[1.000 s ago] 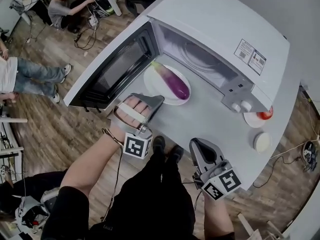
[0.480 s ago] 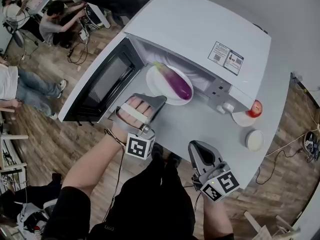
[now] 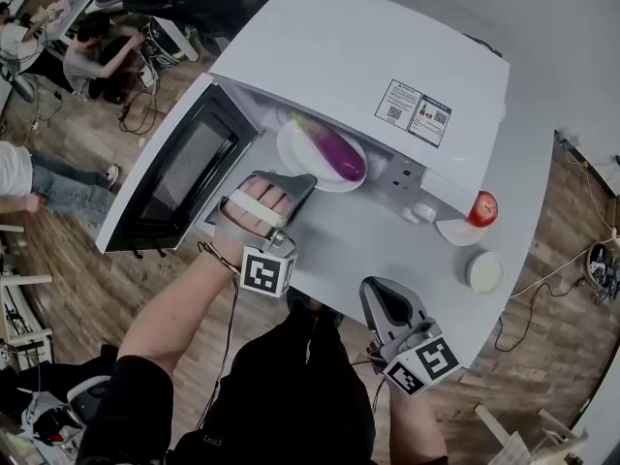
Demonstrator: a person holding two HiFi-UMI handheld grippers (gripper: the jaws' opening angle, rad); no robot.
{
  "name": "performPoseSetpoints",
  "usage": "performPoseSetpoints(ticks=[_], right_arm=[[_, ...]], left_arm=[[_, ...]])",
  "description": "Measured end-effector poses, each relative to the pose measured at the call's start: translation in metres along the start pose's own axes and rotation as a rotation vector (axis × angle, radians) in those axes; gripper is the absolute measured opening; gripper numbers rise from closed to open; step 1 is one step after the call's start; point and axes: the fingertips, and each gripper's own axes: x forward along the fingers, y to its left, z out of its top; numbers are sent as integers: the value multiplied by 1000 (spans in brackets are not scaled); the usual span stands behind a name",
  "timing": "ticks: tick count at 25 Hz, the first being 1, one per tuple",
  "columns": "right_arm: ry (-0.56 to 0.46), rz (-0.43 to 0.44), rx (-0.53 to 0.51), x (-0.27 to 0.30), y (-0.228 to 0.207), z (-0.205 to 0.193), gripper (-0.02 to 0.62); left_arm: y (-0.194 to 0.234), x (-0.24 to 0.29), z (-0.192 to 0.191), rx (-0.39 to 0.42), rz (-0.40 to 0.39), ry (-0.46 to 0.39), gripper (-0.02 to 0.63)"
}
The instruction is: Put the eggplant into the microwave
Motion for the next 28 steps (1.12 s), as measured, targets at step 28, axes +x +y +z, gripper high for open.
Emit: performPoseSetpoints(ticks=[28], right_arm=[[38, -33, 53, 12, -30, -17, 18]], left_arm=[[-17, 64, -10, 3, -44, -5, 17]])
